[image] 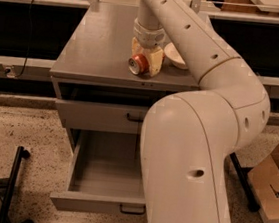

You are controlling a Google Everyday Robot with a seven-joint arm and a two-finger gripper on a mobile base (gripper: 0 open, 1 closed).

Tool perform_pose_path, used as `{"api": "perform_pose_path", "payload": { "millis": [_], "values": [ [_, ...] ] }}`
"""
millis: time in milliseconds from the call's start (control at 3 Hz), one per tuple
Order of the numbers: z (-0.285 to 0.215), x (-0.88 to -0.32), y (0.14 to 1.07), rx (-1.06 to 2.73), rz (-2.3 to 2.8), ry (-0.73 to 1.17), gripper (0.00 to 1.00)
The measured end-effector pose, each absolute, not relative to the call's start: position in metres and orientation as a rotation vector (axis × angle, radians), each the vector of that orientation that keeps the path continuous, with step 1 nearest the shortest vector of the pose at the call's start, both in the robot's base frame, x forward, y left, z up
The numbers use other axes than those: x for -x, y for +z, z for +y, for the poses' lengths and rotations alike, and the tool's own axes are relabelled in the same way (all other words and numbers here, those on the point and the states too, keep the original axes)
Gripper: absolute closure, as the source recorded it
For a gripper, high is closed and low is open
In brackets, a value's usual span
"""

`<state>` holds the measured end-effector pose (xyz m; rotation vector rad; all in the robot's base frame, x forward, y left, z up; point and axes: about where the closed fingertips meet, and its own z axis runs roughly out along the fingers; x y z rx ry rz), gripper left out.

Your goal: Place coke can into middle drawer

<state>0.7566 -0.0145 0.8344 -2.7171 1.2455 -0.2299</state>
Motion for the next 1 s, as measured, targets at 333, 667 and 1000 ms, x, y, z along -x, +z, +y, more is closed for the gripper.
{"api": "perform_pose_path", "payload": {
  "millis": [333,667,1000],
  "values": [
    [-0.014,-0.755,0.841,2.66,1.297,-0.231,0.66],
    [-0.008,-0.738,0.872,2.609,1.408,-0.299,0.88],
    [-0.007,-0.701,0.907,2.509,1.531,-0.292,1.0]
  ]
}}
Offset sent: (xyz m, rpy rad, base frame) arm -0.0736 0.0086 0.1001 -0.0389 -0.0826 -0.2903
